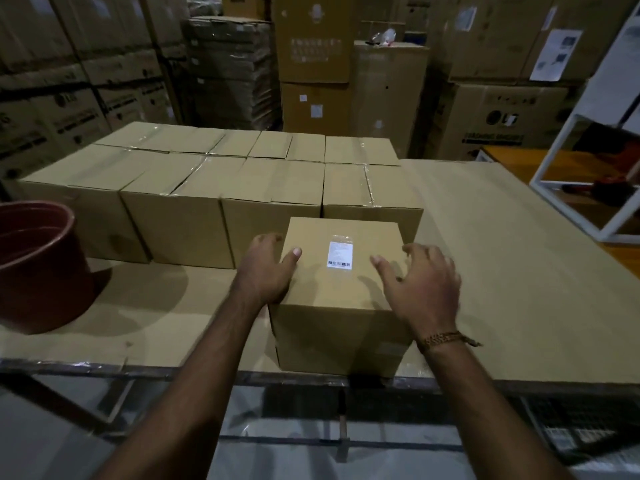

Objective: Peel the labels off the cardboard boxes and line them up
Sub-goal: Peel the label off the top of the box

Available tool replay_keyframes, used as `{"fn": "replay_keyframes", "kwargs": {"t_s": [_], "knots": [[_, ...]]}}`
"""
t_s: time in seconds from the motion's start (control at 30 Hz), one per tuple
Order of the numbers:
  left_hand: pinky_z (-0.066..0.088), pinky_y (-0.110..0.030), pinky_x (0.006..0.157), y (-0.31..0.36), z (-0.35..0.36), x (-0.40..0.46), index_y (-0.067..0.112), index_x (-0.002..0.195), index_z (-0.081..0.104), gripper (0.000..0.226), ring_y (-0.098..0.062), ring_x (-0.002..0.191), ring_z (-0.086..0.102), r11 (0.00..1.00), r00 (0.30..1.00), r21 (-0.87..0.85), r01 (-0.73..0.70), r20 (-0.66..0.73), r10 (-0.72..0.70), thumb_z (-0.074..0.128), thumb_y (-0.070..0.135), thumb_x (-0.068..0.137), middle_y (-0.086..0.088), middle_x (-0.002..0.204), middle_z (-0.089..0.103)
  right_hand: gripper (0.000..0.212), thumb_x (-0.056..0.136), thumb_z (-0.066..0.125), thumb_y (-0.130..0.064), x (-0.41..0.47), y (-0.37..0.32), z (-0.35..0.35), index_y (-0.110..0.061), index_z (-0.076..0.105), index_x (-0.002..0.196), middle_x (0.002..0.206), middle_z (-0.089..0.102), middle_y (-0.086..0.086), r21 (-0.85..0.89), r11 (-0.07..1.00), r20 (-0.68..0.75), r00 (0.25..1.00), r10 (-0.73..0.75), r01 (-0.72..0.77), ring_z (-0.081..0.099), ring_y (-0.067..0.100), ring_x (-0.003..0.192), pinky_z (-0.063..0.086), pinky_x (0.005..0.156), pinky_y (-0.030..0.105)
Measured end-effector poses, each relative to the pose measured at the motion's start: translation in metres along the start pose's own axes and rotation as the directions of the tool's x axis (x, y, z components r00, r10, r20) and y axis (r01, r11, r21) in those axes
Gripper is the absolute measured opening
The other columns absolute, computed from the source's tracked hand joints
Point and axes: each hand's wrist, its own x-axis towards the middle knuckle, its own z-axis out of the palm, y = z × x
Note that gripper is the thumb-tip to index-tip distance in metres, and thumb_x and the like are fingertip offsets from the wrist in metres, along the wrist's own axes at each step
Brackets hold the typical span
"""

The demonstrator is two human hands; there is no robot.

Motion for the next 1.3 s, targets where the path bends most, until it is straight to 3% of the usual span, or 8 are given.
{"fn": "replay_keyframes", "kwargs": {"t_s": [0.1, 0.23, 0.33, 0.47, 0.67, 0.9, 1.13, 1.3], "knots": [[0.048, -0.044, 0.107, 0.004, 0.007, 0.02, 0.021, 0.149, 0.052, 0.046, -0.023, 0.137, 0.051, 0.995, 0.995, -0.016, -0.1, -0.004, 0.1, 0.056, 0.037, 0.106, -0.001, 0.157, 0.046, 0.036, 0.103, 0.064, -0.046, 0.019, -0.009, 0.011, -0.019, 0.07, 0.128, 0.12, 0.071, 0.004, 0.17, 0.984, 0.02, 0.998, 0.051, -0.054, 0.062, 0.024, 0.112, 0.051, 0.087, 0.035], [0.037, -0.048, 0.119, 0.004, 0.022, 0.049, 0.024, 0.151, 0.052, 0.042, -0.025, 0.154, 0.032, 0.968, 0.964, 0.042, -0.248, 0.107, 0.242, 0.049, 0.028, 0.109, 0.0, 0.166, 0.037, 0.022, 0.104, 0.064, -0.026, 0.037, -0.018, 0.032, -0.022, 0.074, 0.123, 0.117, 0.073, 0.002, 0.187, 0.982, 0.142, 0.99, -0.014, -0.012, 0.066, 0.02, 0.105, 0.058, 0.092, 0.038], [0.024, -0.047, 0.127, -0.001, 0.032, 0.065, 0.022, 0.159, 0.042, 0.048, -0.025, 0.161, 0.014, 0.947, 0.93, 0.076, -0.312, 0.227, 0.288, 0.041, 0.023, 0.111, -0.005, 0.173, 0.022, 0.023, 0.104, 0.063, -0.023, 0.05, -0.026, 0.044, -0.025, 0.075, 0.124, 0.114, 0.069, -0.001, 0.141, 0.99, 0.177, 0.983, -0.046, 0.021, 0.065, 0.016, 0.1, 0.058, 0.09, 0.036], [0.023, -0.05, 0.128, -0.013, 0.041, 0.066, 0.021, 0.163, 0.034, 0.052, -0.023, 0.162, 0.007, 0.951, 0.925, 0.06, -0.304, 0.256, 0.28, 0.036, 0.018, 0.111, -0.004, 0.174, 0.017, 0.031, 0.107, 0.055, -0.026, 0.064, -0.041, 0.057, -0.027, 0.074, 0.131, 0.117, 0.067, 0.001, 0.077, 0.996, 0.217, 0.975, -0.049, 0.033, 0.066, 0.022, 0.103, 0.057, 0.09, 0.038], [0.023, -0.051, 0.128, -0.02, 0.047, 0.062, 0.024, 0.164, 0.03, 0.056, -0.018, 0.162, 0.001, 0.95, 0.926, 0.011, -0.311, 0.23, 0.3, 0.037, 0.017, 0.109, 0.001, 0.175, 0.014, 0.029, 0.109, 0.052, -0.034, 0.063, -0.042, 0.072, -0.031, 0.074, 0.128, 0.105, 0.058, -0.002, -0.047, 0.995, 0.194, 0.978, -0.08, 0.09, 0.059, 0.021, 0.085, 0.044, 0.068, 0.029], [0.027, -0.053, 0.126, -0.024, 0.049, 0.062, 0.028, 0.163, 0.033, 0.055, -0.014, 0.161, 0.001, 0.958, 0.934, -0.029, -0.287, 0.216, 0.286, 0.038, 0.02, 0.109, 0.006, 0.174, 0.014, 0.03, 0.106, 0.056, -0.028, 0.06, -0.04, 0.077, -0.029, 0.075, 0.129, 0.11, 0.06, -0.003, -0.004, 0.996, 0.151, 0.985, -0.088, 0.09, 0.06, 0.019, 0.088, 0.055, 0.075, 0.032], [0.025, -0.054, 0.127, -0.024, 0.049, 0.062, 0.031, 0.163, 0.03, 0.055, -0.015, 0.161, 0.0, 0.959, 0.934, -0.005, -0.282, 0.227, 0.276, 0.038, 0.023, 0.11, 0.008, 0.175, 0.011, 0.022, 0.101, 0.062, -0.028, 0.065, -0.036, 0.082, -0.032, 0.079, 0.115, 0.104, 0.062, -0.01, 0.057, 0.996, 0.122, 0.99, -0.074, 0.068, 0.06, 0.012, 0.087, 0.056, 0.075, 0.033], [0.026, -0.053, 0.127, -0.023, 0.05, 0.063, 0.03, 0.164, 0.029, 0.055, -0.016, 0.161, 0.0, 0.955, 0.933, 0.035, -0.296, 0.226, 0.281, 0.037, 0.023, 0.11, 0.008, 0.175, 0.011, 0.012, 0.094, 0.069, -0.027, 0.089, -0.036, 0.083, -0.032, 0.08, 0.091, 0.093, 0.069, -0.013, 0.114, 0.993, 0.197, 0.98, -0.038, 0.016, 0.062, 0.011, 0.087, 0.054, 0.076, 0.031]]}}
